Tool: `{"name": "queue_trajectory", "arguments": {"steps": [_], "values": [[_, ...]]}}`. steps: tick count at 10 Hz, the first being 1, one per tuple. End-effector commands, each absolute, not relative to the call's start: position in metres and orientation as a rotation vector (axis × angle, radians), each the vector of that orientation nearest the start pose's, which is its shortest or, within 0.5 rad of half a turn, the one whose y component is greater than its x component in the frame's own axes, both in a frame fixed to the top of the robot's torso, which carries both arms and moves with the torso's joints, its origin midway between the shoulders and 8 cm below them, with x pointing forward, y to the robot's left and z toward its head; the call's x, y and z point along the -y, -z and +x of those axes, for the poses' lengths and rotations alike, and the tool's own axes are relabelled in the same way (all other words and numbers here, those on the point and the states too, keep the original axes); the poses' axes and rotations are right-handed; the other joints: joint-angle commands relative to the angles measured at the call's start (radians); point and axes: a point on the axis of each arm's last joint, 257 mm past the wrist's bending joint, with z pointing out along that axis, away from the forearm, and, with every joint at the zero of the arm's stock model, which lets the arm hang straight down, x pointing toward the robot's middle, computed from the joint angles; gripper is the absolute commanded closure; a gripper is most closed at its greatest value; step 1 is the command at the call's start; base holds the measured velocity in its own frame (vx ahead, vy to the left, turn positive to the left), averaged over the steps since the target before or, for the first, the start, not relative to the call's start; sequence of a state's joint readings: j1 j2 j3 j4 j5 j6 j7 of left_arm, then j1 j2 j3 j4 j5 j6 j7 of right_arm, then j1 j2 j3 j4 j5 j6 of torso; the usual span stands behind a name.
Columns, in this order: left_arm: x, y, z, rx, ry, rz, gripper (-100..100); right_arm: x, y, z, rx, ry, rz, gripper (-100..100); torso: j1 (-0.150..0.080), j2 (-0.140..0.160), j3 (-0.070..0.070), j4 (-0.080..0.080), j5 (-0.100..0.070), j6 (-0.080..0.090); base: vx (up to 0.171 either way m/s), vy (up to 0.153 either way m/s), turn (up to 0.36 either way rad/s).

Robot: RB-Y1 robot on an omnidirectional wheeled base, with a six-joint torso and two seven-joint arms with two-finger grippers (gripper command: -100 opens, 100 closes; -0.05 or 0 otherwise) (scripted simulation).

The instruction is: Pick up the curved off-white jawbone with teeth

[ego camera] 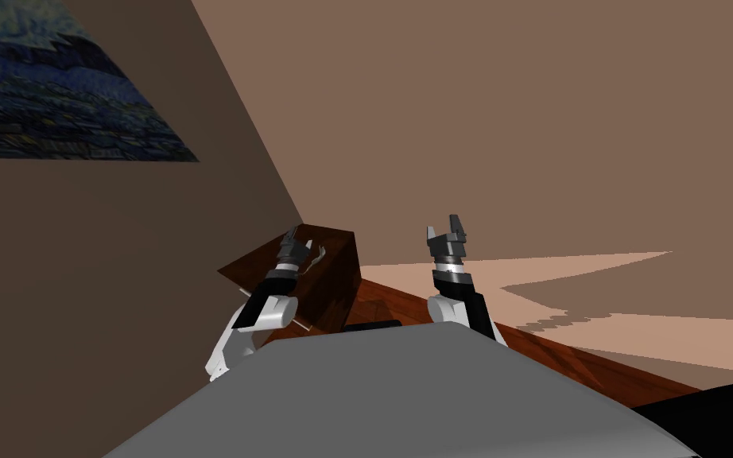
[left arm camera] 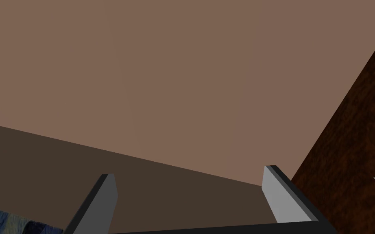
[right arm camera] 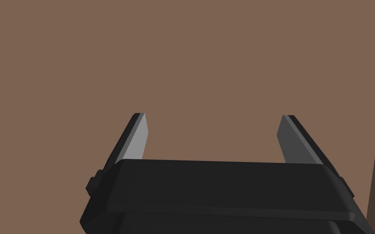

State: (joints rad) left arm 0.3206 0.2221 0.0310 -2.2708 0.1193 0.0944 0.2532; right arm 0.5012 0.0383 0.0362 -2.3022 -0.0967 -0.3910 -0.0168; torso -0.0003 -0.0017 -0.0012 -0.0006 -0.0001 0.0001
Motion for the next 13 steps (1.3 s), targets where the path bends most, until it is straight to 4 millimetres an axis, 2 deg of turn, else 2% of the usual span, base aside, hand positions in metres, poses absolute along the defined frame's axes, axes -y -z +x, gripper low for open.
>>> {"name": "queue_trajectory", "arguments": {"steps": [1, 13], "values": [[-0.278, 0.047, 0.446, -0.967, 1.468, -1.11, -100, 0.283, -0.012, 0.357, -0.576, -1.397, 0.826, 0, 0.0, 0.0, 0.0, 0.0, 0.0, 0.0, 0.036, -0.018, 0.057], [-0.282, 0.1, 0.478, -1.071, 1.469, -1.443, -100, 0.283, -0.012, 0.357, -0.576, -1.397, 0.826, 0, 0.0, 0.0, 0.0, 0.0, 0.0, 0.0, 0.036, -0.016, 0.038]]}}
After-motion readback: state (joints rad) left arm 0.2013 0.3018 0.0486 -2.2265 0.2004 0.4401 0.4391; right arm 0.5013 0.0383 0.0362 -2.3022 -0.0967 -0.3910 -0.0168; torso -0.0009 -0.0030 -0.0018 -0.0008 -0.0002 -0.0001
